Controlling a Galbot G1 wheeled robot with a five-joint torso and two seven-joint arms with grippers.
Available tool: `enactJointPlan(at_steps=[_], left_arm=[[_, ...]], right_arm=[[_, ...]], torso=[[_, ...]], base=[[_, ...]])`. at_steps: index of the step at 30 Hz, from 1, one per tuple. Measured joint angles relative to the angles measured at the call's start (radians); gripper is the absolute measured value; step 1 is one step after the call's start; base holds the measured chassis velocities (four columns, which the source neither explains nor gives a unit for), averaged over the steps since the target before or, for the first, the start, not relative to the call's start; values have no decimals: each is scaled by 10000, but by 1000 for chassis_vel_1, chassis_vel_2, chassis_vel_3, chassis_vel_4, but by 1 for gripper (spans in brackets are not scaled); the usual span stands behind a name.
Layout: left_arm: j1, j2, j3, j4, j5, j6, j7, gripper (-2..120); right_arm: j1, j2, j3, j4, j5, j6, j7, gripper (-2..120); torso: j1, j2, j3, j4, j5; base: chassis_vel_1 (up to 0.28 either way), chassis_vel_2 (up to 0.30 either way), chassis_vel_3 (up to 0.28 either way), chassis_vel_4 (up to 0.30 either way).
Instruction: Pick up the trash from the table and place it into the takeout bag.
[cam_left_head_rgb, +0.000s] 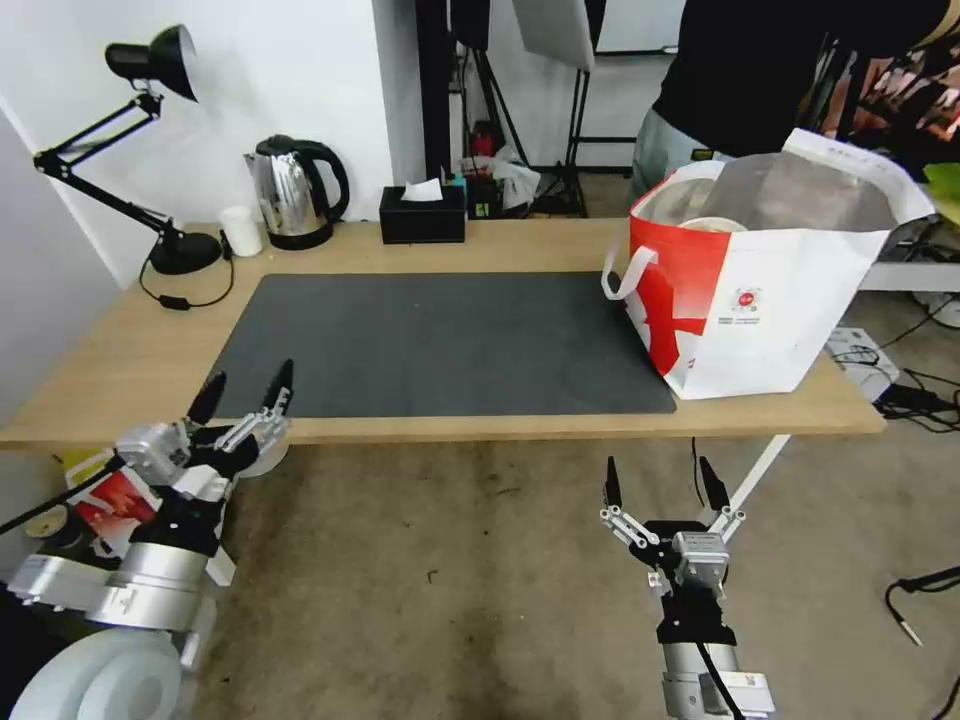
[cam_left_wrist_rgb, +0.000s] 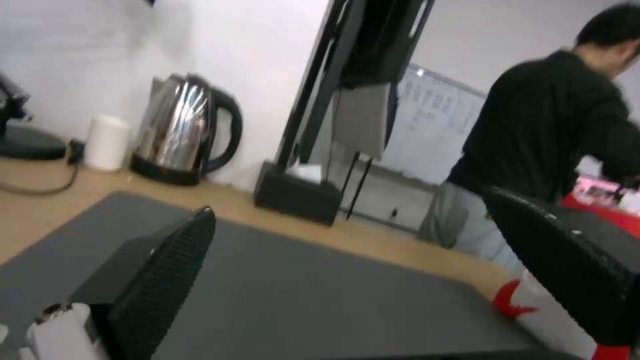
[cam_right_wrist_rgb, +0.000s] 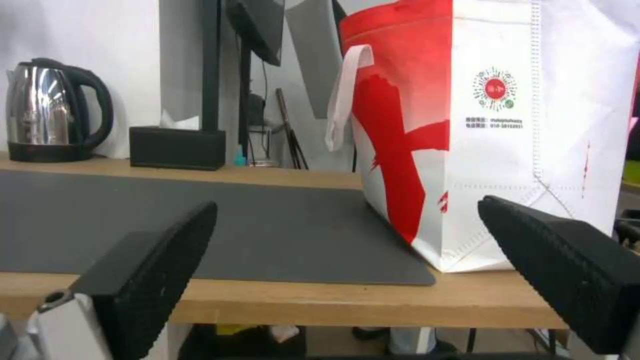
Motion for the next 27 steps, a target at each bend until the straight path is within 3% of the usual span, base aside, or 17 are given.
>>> enactJointPlan(at_steps=[11, 15, 17, 21, 27], left_arm=[[645, -326, 308, -63, 1726, 98, -443, 100], [900, -561, 970, -96, 2741, -164, -793, 100], [1053, -692, 1397, 153, 3939, -523, -911, 100], [1144, -874, 1724, 576, 5209, -1088, -1069, 100], [1215, -957, 2030, 1078, 5765, -1423, -1319, 100]], right_arm=[[0, 0, 0, 0, 0, 0, 0, 100], [0, 0, 0, 0, 0, 0, 0, 100], [0, -1, 1, 0, 0, 0, 0, 100], [0, 0, 0, 0, 0, 0, 0, 100], [0, 0, 0, 0, 0, 0, 0, 100]], torso=[[0, 0, 0, 2, -1], [0, 0, 0, 1, -1], [0, 0, 0, 1, -4], [-1, 0, 0, 1, -2], [-1, 0, -1, 1, 0]], base=[[0, 0, 0, 0], [0, 0, 0, 0], [0, 0, 0, 0], [0, 0, 0, 0], [0, 0, 0, 0]])
